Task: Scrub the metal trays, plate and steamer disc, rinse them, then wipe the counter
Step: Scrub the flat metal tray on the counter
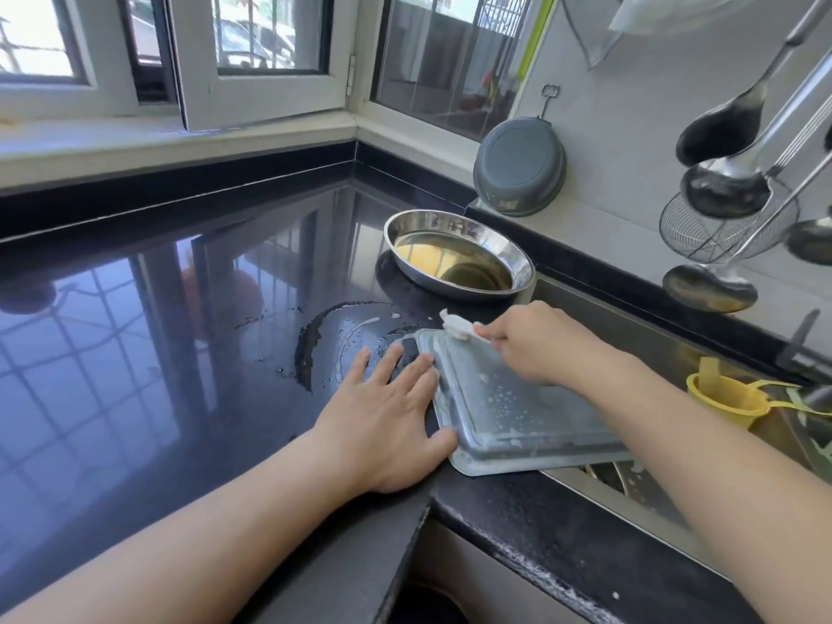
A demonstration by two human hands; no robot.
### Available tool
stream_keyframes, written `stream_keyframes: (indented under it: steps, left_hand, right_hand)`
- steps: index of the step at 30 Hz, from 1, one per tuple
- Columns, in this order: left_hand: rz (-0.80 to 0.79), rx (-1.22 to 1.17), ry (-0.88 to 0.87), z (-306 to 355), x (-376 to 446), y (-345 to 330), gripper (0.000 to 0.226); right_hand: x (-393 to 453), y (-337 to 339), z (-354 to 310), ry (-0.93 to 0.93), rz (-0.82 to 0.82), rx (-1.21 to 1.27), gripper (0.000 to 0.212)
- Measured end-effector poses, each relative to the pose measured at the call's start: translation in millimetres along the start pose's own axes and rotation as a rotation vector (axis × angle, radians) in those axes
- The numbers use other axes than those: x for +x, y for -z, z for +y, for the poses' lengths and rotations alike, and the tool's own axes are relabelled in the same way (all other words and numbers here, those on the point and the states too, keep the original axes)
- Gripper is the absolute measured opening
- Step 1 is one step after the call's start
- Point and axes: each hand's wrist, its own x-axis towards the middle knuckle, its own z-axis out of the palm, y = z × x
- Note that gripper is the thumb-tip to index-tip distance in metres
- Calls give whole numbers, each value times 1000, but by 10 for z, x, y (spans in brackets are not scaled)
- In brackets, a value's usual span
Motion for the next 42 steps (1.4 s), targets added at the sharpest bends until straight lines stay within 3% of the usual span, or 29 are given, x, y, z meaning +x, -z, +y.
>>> stream_keyframes:
  steps: [6, 10, 14, 18, 22, 26, 30, 35, 39, 42]
  left_hand:
    - [6, 11, 3, 2, 11, -9, 80]
    - [11, 11, 9, -5, 22, -15, 81]
    - [17, 11, 4, 0, 23, -22, 82]
    - [16, 6, 0, -11, 22, -12, 81]
    - [20, 9, 0, 1, 11, -12, 80]
    - [28, 7, 0, -12, 22, -15, 80]
    - [40, 0, 1, -8, 21, -31, 79]
    - [45, 1, -1, -19, 38, -39, 80]
    - [50, 4, 3, -5, 31, -41, 80]
    - [34, -12, 13, -14, 38, -34, 86]
  right_hand:
    - [-28, 48, 165, -64, -2, 27, 45]
    - [-150, -11, 10, 27, -21, 57, 42]
    - [-88, 59, 171, -111, 15, 24, 48]
    - [-248, 4, 23, 22, -42, 57, 43]
    - [-255, 99, 164, -72, -10, 19, 48]
    - [-455, 54, 1, 50, -92, 21, 43]
    - [-364, 139, 229, -67, -21, -7, 46]
    - [-672, 53, -8, 72, -135, -12, 49]
    - [-642, 87, 236, -82, -72, -54, 53]
    - [-878, 45, 47, -9, -146, -56, 50]
